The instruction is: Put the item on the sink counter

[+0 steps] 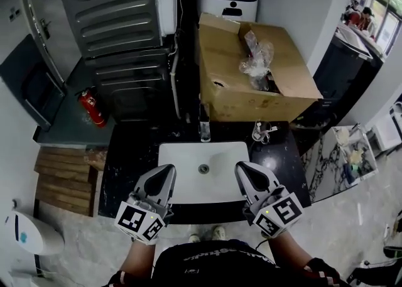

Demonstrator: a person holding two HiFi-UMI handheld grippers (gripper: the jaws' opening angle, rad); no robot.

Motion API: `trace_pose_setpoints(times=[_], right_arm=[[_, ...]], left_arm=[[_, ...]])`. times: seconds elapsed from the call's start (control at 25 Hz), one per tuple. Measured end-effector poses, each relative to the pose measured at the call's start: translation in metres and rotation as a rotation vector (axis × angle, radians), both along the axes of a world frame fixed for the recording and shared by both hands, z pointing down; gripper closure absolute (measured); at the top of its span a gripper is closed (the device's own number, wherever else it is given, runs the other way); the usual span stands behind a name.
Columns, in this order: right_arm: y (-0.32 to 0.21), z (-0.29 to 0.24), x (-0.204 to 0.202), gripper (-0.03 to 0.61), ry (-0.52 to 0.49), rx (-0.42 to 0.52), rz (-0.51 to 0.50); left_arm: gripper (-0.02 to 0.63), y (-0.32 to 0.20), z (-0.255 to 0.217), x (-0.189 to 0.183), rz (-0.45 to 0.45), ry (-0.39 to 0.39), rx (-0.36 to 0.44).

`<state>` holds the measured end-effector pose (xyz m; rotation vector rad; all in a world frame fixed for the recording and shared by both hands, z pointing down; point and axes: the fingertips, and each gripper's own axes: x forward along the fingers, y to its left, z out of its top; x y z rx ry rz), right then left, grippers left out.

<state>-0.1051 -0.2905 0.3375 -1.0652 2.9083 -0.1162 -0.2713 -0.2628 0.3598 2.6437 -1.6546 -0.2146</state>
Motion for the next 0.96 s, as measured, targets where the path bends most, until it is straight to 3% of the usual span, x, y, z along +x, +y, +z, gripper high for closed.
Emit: trace_pose_setpoints(times=[0.36, 0.96], right_arm=[[0.005, 0.003, 0.017, 0.541, 0.011, 0.002, 0.056], [0.004, 0.004, 0.024, 0.541, 0.019, 0.0, 0.083]], left_arm=[[0.6, -0.01, 0.002, 0.024, 0.079, 0.0, -0.003], [0.6, -0.018, 0.005, 0.032, 0.108, -0.001, -0.01]])
